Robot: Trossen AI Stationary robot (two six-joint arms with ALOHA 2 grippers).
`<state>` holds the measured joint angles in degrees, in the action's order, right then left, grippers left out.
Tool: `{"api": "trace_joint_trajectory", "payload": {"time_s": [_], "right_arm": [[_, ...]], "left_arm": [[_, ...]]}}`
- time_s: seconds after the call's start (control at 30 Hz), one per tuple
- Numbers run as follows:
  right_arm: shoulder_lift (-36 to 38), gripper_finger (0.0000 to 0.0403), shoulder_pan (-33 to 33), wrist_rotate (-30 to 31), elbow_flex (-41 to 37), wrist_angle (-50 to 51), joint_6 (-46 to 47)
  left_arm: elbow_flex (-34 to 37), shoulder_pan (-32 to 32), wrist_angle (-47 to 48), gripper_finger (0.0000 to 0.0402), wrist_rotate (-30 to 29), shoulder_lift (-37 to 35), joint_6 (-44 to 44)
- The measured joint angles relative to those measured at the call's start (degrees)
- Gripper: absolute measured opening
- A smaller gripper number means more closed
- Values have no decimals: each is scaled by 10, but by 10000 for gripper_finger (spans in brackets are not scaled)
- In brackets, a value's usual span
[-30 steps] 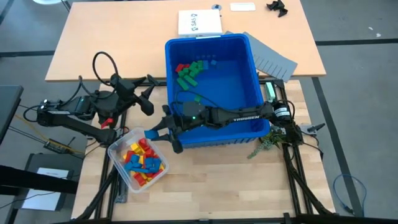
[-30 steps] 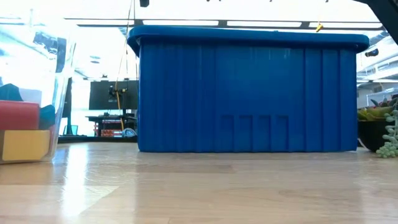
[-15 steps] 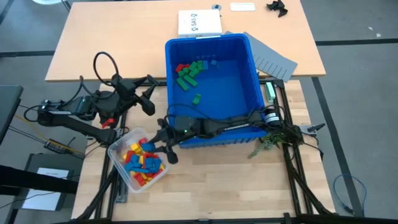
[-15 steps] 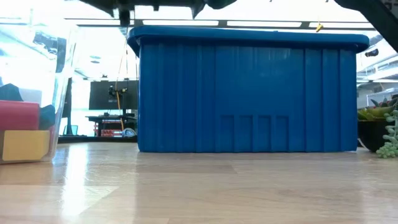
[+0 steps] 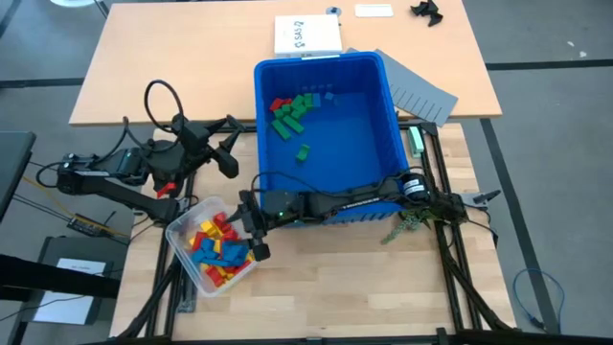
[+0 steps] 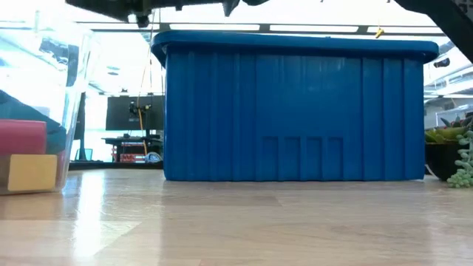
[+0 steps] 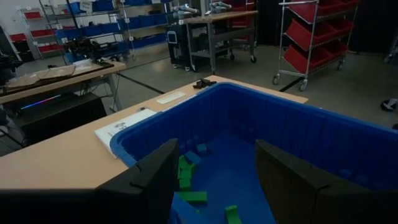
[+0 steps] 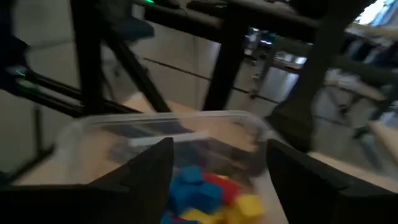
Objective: Sort Items/Unsort Items
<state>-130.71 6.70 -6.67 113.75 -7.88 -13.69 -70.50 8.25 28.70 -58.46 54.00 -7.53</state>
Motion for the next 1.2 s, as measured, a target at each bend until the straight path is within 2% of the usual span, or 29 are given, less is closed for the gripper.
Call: {"api": "trace_joint_trajectory", "payload": {"time_s": [0.2, 0.4, 0.53, 0.7, 0.8, 0.93, 1.2], "right_arm": [[96, 272, -12, 113, 2, 164, -88], [189, 260, -39, 239, 0, 336, -159], [239, 250, -84, 292, 1, 436, -171], [276, 243, -186, 293, 0, 509, -124], [278, 249, -266, 270, 1, 532, -81], [255, 270, -364, 208, -11, 537, -30], [167, 301, -494, 163, -21, 512, 55]], "left_arm": [[0, 0, 1, 218, 0, 0, 0], [0, 0, -1, 218, 0, 0, 0], [0, 0, -1, 218, 0, 0, 0], [0, 0, -2, 218, 0, 0, 0], [0, 0, -4, 218, 0, 0, 0], [0, 0, -6, 218, 0, 0, -2], [0, 0, -6, 218, 0, 0, -2]]}}
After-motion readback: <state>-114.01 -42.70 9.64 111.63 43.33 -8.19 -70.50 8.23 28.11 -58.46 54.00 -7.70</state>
